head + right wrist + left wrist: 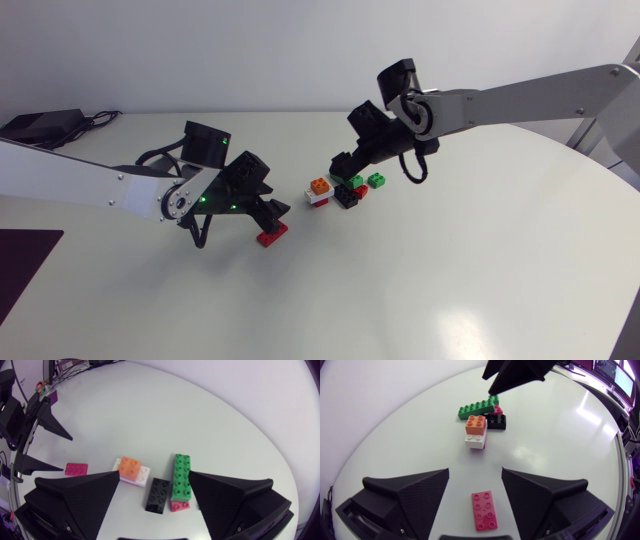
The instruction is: Disassemble duplo
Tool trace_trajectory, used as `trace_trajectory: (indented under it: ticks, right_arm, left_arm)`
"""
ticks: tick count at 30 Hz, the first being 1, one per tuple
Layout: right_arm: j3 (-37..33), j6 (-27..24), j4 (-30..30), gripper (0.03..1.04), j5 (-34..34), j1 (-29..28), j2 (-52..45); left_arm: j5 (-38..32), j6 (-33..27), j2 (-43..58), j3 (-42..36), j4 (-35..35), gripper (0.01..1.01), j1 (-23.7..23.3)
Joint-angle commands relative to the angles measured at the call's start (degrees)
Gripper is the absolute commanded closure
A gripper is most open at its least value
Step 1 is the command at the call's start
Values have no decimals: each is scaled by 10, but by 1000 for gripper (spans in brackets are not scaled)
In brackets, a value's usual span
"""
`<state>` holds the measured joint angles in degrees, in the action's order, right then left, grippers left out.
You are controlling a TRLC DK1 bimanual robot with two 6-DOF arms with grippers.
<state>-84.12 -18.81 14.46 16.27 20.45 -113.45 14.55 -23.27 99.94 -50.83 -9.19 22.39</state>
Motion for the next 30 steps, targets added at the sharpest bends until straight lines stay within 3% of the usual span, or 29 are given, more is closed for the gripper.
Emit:
trace_trajectory:
  ticks: [1,11,30]
  right_arm:
    - [27,13,-7,70,-2,13,-4]
    - [36,15,-64,70,-60,43,-37]
    - [12,24,-80,72,-54,54,-83]
  left_arm:
    - [0,12,-18,14,-9,287,-8]
    - [16,13,-20,15,-9,287,-10]
    - [19,12,-33,20,-9,287,-10]
